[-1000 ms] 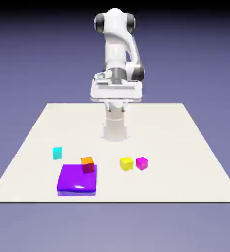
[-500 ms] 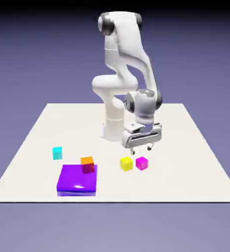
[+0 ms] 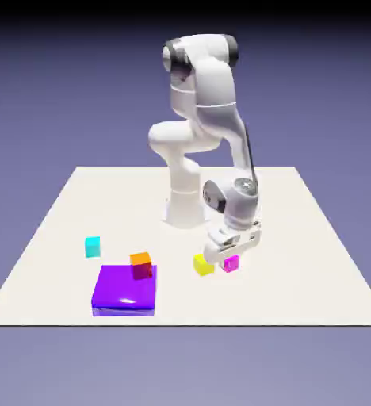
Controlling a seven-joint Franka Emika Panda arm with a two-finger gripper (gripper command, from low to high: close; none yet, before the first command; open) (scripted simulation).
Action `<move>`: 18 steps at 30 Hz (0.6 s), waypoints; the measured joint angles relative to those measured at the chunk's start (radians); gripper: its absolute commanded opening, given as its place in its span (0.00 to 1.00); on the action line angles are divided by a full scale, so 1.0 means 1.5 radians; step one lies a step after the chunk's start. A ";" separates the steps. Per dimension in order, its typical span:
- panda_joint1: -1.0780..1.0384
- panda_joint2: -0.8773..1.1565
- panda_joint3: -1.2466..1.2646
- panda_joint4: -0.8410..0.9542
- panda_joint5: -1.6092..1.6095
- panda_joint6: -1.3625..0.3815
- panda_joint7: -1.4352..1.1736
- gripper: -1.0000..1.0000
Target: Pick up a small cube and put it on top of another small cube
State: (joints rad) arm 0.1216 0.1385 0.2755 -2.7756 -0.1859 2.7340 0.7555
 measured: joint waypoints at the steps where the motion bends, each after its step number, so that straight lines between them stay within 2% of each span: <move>1: -0.013 -0.024 0.019 -0.002 0.022 -0.021 -0.016 0.00; 4: -0.037 -0.072 0.058 -0.007 0.066 -0.062 -0.048 0.00; 10: -0.095 -0.217 -0.038 -0.041 0.202 -0.170 0.084 0.00; 17: -0.088 -0.065 -0.058 -0.057 0.174 -0.002 0.118 0.00; 18: -0.087 -0.063 -0.058 -0.057 0.173 -0.001 0.118 1.00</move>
State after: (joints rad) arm -0.0094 0.0433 0.1882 -2.8617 0.0741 2.7329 0.9324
